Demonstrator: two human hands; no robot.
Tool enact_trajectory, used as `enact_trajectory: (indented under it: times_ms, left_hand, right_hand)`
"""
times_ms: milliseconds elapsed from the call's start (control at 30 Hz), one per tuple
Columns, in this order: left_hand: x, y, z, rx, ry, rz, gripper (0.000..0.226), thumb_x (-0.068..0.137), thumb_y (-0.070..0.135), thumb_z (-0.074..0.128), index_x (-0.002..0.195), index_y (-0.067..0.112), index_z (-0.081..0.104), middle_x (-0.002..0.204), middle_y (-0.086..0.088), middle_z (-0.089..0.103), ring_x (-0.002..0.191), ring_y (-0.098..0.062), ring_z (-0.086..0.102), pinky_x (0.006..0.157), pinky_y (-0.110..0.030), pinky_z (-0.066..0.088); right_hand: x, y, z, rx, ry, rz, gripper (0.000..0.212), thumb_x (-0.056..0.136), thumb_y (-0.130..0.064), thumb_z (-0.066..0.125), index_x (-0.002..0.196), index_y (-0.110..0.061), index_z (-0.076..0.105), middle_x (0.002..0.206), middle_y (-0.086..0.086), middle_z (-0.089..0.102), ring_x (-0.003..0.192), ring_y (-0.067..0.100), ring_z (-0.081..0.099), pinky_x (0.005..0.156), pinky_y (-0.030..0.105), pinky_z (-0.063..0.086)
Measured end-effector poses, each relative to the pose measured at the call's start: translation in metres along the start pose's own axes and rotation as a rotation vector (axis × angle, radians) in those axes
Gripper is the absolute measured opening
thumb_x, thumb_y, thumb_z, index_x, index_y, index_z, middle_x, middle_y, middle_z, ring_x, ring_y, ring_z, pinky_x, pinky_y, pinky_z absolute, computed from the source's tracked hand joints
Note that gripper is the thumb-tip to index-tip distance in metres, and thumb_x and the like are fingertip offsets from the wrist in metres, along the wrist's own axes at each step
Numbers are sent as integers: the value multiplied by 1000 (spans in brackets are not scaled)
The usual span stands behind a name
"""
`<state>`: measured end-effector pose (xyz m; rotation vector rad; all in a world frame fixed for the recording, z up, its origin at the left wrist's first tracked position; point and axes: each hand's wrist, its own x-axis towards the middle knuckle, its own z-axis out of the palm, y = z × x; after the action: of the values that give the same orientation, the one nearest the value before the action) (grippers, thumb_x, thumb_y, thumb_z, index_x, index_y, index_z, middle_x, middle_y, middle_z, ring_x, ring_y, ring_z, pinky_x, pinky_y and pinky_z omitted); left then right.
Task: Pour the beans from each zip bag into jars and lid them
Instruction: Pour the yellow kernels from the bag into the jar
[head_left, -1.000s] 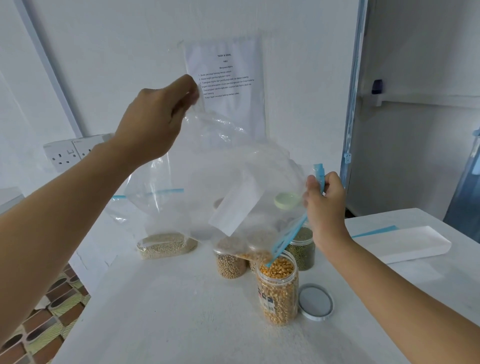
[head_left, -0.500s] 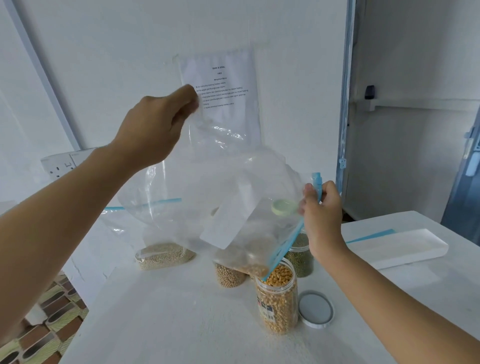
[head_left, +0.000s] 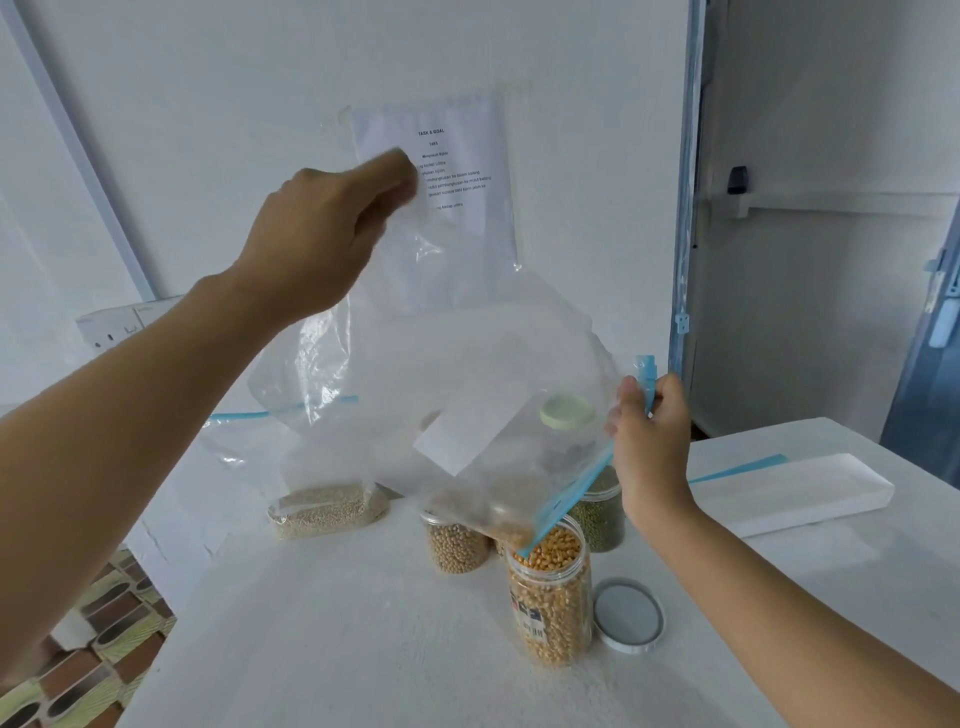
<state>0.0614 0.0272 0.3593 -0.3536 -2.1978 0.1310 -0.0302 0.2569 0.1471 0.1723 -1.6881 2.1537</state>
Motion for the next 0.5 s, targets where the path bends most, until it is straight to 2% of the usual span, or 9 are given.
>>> enact_trajectory:
  times_ms: [67,133,267,367,500]
  left_hand:
    - [2,2,2,11,19,9,12,105,23,43,111,20,53,68,-9,55,62,-41,46,61,-45,47]
    - [3,4,2,38,8,33,19,105,30,40,113,20,54,69,-10,55,62,-41,45,60,-44,47]
    - [5,3,1,50,12,67,22,105,30,39,113,16,54,66,-9,51,59,-41,42,58,-44,47]
    - [5,8,-1,81,-34,146,39,105,41,32,115,12,56,67,-8,52,55,-40,42,56,-43,47]
    - [10,6,-4,56,-13,128,42,104,44,28,113,13,54,64,-11,51,55,-41,42,56,-45,48]
  right_hand:
    - [1,-1,0,-7,4,-16,26,107,-22,49,83,-19,38,77,11,46,66,19,44,64,36,42]
    - [2,0,-1,-19,7,-23,25,107,-23,49,84,-19,39,79,12,47,67,20,45,65,36,43]
    - [5,3,-2,47,8,13,25,107,-24,48,85,-19,40,75,6,45,61,14,43,63,32,42]
    - [4,7,-3,93,11,44,27,108,-22,48,83,-19,38,74,3,44,59,11,41,62,31,40]
    - [3,5,-2,115,8,43,26,108,-21,46,84,-17,37,74,1,43,58,8,41,61,27,40]
